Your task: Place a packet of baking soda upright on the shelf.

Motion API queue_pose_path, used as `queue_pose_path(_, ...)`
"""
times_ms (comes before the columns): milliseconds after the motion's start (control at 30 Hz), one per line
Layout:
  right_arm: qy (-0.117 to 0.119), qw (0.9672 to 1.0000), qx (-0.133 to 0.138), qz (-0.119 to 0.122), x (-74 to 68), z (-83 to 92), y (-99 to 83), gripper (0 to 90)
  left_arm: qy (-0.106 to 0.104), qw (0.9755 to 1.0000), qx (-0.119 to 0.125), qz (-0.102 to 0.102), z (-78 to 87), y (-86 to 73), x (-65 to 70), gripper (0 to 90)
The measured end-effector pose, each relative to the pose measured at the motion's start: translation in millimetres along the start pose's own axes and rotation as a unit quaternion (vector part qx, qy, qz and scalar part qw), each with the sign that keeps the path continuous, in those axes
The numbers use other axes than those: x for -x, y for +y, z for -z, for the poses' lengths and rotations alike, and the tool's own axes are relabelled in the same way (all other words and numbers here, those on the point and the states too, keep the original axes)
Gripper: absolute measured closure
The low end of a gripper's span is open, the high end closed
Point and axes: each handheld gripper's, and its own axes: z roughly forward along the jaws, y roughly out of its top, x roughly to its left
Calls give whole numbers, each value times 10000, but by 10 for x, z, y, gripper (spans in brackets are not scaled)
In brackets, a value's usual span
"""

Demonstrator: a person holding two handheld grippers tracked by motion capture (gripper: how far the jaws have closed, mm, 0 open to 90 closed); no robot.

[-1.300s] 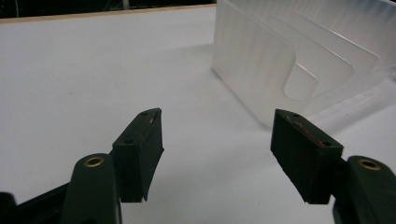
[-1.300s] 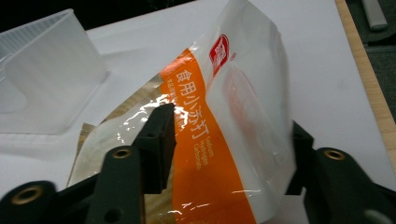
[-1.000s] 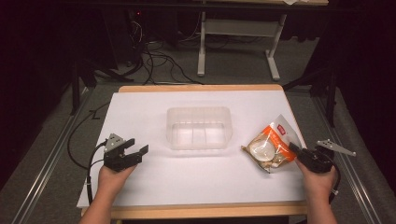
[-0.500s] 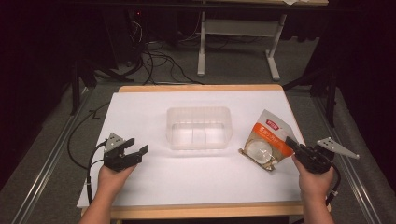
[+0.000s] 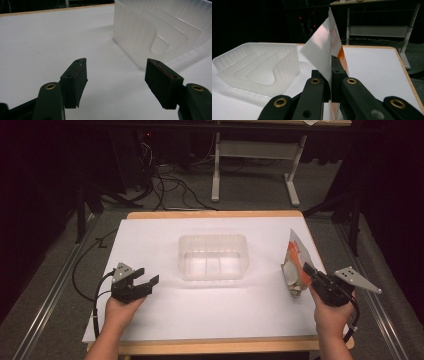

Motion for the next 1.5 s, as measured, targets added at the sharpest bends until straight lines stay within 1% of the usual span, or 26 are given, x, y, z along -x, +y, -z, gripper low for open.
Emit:
queue_pose_path(67, 25, 10000, -21, 16, -14, -1, -22, 896, -6, 10000, -19, 4, 0, 1, -4, 346)
queue_pose_path(100, 42, 9999, -73, 71, -29, -5, -43, 856, -9, 10000, -18, 5, -1, 1, -4, 346)
queue_pose_path(133, 42, 9999, -73, 71, -29, -5, -43, 856, -15, 10000, -17, 4, -2, 1, -2, 346)
queue_pose_path(200, -8, 9999, -91, 117, -37, -11, -57, 797, -17, 10000, -17, -3, -2, 1, 1, 346)
queue_pose_path(233, -71, 9999, -103, 99, -34, -14, -62, 776, -15, 10000, -12, -3, -2, 0, 1, 346)
queue_pose_path(267, -55, 9999, -105, 67, -20, -19, -68, 776, -14, 10000, -15, 1, -1, 1, -1, 346)
queue_pose_path(300, -45, 9998, -173, 5, 5, -39, -87, 779, -11, 10000, -14, 3, 0, 1, -2, 346)
queue_pose_path(400, -68, 9997, -219, -6, 20, -51, -108, 782, -17, 10000, -19, 5, 2, 2, -6, 346)
queue_pose_path(467, -49, 9998, -201, -27, 22, -41, -110, 818, -14, 10000, -21, 9, 4, 1, -7, 346)
queue_pose_path(533, -27, 9999, -155, 48, 6, -20, -96, 899, -10, 10000, -22, 6, 3, 1, -5, 346)
queue_pose_path(567, -82, 9997, -193, 122, -24, -18, -83, 900, -9, 10000, -29, 0, 1, 1, -4, 346)
queue_pose_path(600, -84, 9996, -200, 168, -35, -21, -76, 900, -13, 10000, -32, -1, -2, 0, 1, 346)
queue_pose_path(633, -84, 9996, -200, 168, -35, -21, -76, 900, -13, 10000, -32, -1, -2, 0, 1, 346)
queue_pose_path(733, -88, 9994, -183, 275, -85, -31, -20, 900, -15, 10000, -23, -21, 2, -1, 7, 346)
queue_pose_path(833, -123, 9990, -173, 402, -117, -26, 27, 900, -29, 10000, 1, 13, 2, -1, -4, 345)
queue_pose_path(1000, -84, 9993, -82, 363, -139, 13, 80, 900, -54, 10000, 11, 10, -1, -2, -5, 344)
queue_pose_path(1100, -55, 9990, -3, 443, -184, 46, 131, 900, -47, 10000, 41, 7, 8, 0, -8, 344)
queue_pose_path(1200, 73, 9988, 56, 473, -242, 65, 192, 900, -49, 10000, 59, 19, 23, -1, -4, 343)
queue_pose_path(1233, 103, 9984, 59, 548, -264, 62, 216, 900, -59, 10000, 74, 20, 29, -1, -1, 343)
queue_pose_path(1267, 99, 9983, 55, 575, -290, 59, 242, 900, -61, 9999, 87, 10, 35, -2, 1, 343)
queue_pose_path(1300, 164, 9984, 72, 545, -327, 48, 296, 900, -64, 9999, 92, 6, 40, -2, 1, 343)
queue_pose_path(1333, 164, 9984, 72, 545, -327, 48, 296, 900, -71, 9999, 98, 13, 43, -2, -1, 343)
queue_pose_path(1433, 260, 9983, 129, 514, -374, 22, 394, 900, -91, 9999, 120, 29, 50, -1, -6, 342)
queue_pose_path(1500, 314, 9979, 157, 540, -414, 0, 469, 900, -199, 9996, 201, 18, 61, 0, -4, 335)
